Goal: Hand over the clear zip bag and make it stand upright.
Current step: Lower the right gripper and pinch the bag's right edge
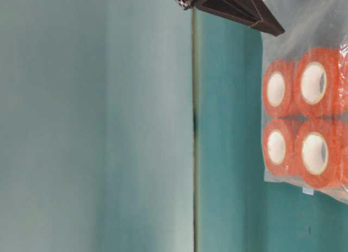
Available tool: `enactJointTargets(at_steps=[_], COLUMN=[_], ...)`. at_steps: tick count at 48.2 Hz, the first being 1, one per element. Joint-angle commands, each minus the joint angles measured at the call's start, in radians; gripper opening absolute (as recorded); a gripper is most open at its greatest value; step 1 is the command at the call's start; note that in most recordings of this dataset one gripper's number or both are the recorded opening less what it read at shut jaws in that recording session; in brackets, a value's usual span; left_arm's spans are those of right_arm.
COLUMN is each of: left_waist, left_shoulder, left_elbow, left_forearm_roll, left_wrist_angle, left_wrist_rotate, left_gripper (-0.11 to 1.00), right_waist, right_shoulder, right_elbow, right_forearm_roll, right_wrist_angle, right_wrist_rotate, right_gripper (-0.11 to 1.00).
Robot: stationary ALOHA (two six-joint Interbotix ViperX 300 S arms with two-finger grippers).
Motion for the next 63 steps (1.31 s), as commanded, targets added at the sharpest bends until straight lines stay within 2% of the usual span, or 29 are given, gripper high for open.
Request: enactJointTargets(at_steps=[1, 8, 13, 18, 28, 32, 35, 63], left_waist=[-0.002, -0.002, -0.002, 0.0, -0.002, -0.002, -0.002, 0.0], left_shoulder=[-0.005, -0.005, -0.005, -0.006, -0.005, -0.005, -0.006, 0.0], left_elbow=[-0.011, -0.011, -0.011, -0.011, -0.011, -0.011, -0.011, -0.011], left_forearm_roll=[0.002, 0.002, 0.002, 0.002, 0.002, 0.002, 0.002, 0.002], left_wrist_angle=[-0.005, -0.005, -0.005, -0.005, -0.005, -0.006, -0.005, -0.005], left_wrist_rotate=[0.003, 0.003, 0.003, 0.003, 0.002, 0.002, 0.002, 0.002], left_gripper=[-0.01, -0.01, -0.01, -0.01, -0.01, -0.01, -0.01, -0.01], right_waist=[0.014, 0.005, -0.008, -0.021, -0.037, -0.04, -0.04, -0.041], right_shoulder=[0.009, 0.009, 0.011, 0.011, 0.014, 0.015, 0.018, 0.023], right_elbow=[-0.009, -0.005, -0.003, -0.003, -0.002, -0.002, -0.002, -0.003], right_forearm_roll=[0.0, 0.002, 0.008, 0.009, 0.011, 0.011, 0.011, 0.011], right_wrist_angle=[-0.011, -0.008, 0.021, 0.057, 0.074, 0.077, 0.078, 0.078], right_wrist_rotate=[0.014, 0.015, 0.015, 0.014, 0.009, 0.009, 0.009, 0.009], right_gripper=[0.91, 0.88, 0.8, 0.62, 0.16, 0.05, 0.03, 0.03])
